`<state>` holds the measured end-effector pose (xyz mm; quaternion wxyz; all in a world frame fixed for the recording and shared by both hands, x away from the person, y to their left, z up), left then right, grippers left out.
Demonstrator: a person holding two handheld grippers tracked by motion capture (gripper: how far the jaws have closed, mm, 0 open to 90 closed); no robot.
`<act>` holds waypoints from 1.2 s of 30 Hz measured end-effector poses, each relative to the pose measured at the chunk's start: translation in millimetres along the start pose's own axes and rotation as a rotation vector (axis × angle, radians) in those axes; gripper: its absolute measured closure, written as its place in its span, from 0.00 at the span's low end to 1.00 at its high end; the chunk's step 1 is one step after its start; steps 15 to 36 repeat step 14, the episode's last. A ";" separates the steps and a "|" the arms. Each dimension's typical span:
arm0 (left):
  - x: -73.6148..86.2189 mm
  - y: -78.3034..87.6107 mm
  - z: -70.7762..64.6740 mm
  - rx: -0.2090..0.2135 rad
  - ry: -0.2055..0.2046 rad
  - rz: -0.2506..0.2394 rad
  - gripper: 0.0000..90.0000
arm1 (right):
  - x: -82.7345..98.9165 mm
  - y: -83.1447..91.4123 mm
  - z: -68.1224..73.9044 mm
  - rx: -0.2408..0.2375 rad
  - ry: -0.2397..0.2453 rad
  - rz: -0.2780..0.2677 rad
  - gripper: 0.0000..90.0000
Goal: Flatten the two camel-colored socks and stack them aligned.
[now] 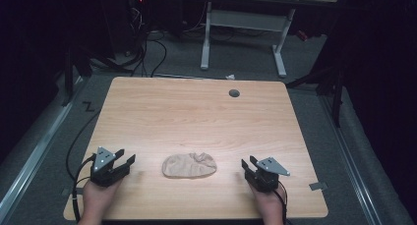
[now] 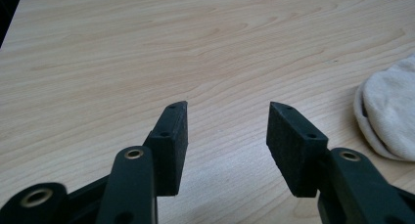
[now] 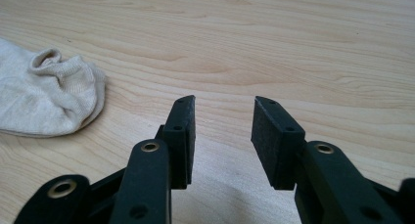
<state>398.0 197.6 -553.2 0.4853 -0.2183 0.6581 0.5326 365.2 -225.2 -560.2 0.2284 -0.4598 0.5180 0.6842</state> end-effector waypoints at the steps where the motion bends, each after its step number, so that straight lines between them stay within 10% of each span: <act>1: 0.6 -0.3 -0.6 0.000 -0.006 0.005 0.56 | 0.3 0.4 -0.4 0.001 -0.006 0.000 0.68; 36: 6.1 0.3 0.5 -0.013 -0.020 0.022 0.55 | -2.6 -3.7 0.3 -0.015 0.002 -0.005 0.67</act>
Point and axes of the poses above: each handheld gripper's, and its own axes: y roughly backward along the jaws, x roughly out of its underside, z roughly to its left, the point moved 8 cm from there along -y, roughly forward along the jaws, and after that the axes turned 5 degrees about -x, right-handed, at the moved point
